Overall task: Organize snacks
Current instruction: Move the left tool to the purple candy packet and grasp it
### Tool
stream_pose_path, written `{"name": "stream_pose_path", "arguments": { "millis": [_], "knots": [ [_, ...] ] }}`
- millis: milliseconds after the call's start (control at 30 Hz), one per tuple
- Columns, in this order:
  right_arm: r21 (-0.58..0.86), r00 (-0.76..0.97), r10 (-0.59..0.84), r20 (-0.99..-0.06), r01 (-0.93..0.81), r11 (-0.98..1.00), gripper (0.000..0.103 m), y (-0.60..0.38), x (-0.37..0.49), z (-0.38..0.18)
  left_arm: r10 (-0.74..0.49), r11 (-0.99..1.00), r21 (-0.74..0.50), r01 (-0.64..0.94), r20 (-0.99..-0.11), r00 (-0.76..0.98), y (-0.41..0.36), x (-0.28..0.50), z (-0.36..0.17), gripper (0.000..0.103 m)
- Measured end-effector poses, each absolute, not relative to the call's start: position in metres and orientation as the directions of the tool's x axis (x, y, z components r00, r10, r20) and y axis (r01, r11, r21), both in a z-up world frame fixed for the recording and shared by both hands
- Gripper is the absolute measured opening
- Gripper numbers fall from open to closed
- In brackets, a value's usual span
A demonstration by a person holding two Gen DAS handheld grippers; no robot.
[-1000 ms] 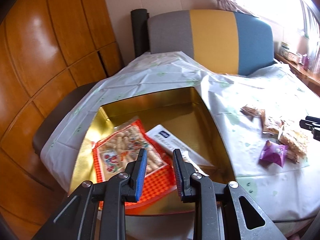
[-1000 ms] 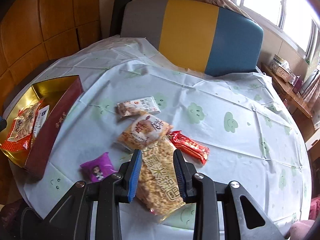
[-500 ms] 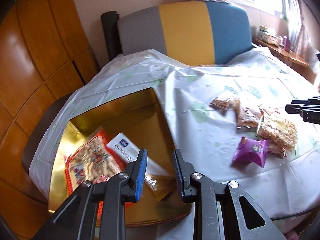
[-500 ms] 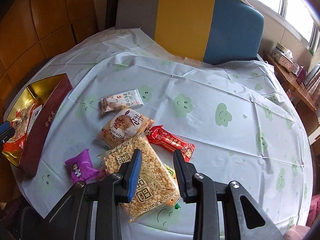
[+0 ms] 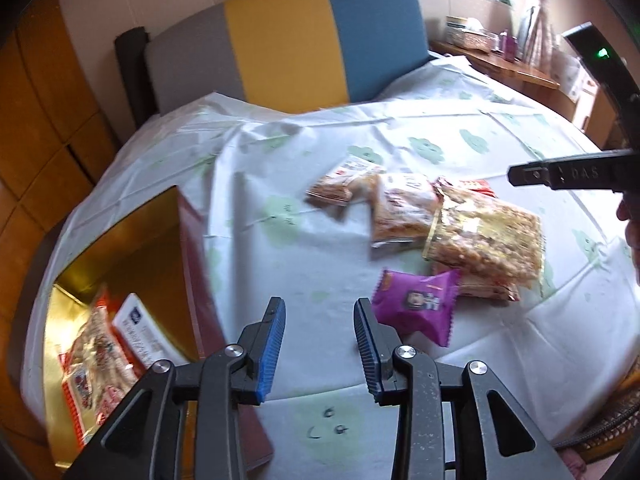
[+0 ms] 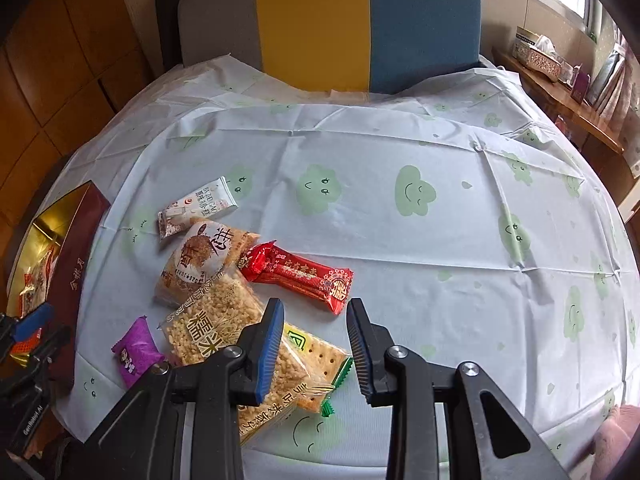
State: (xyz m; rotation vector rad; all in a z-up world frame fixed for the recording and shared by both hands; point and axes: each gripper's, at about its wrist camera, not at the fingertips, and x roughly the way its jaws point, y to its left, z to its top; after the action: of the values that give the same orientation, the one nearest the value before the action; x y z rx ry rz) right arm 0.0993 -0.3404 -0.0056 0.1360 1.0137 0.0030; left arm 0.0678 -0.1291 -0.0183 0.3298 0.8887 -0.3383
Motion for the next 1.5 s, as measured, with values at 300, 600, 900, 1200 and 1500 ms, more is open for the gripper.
{"name": "stream_pose_path", "arguments": {
  "millis": [300, 600, 900, 1200, 1500],
  "knots": [
    [0.128, 0.524, 0.086, -0.847, 0.044, 0.991, 0.033, -0.337, 0.1, -0.005, -0.227, 0.918, -0.032, 0.396, -0.86, 0.457, -0.139, 0.075, -0.035, 0.039],
    [0.125, 0.522, 0.08, -0.849, 0.051, 0.991, 0.033, -0.339, 0.101, -0.006, -0.232, 0.915, -0.04, 0.401, -0.866, 0.443, -0.142, 0.063, -0.038, 0.039],
    [0.134, 0.547, 0.078, -0.834, 0.063, 0.989, 0.034, -0.343, 0.099, -0.001, -0.274, 0.915, -0.115, 0.387, -0.882, 0.384, -0.146, 0.064, -0.042, 0.044],
    [0.132, 0.548, 0.075, -0.833, 0.064, 0.989, 0.034, -0.342, 0.099, -0.001, -0.376, 0.898, -0.28, 0.34, -0.89, 0.26, -0.148, 0.082, -0.051, 0.051],
    [0.136, 0.549, 0.073, -0.832, 0.075, 0.988, 0.034, -0.345, 0.099, -0.001, -0.327, 0.937, -0.269, 0.224, -0.901, 0.285, -0.138, 0.121, -0.052, 0.048]
  ]
}}
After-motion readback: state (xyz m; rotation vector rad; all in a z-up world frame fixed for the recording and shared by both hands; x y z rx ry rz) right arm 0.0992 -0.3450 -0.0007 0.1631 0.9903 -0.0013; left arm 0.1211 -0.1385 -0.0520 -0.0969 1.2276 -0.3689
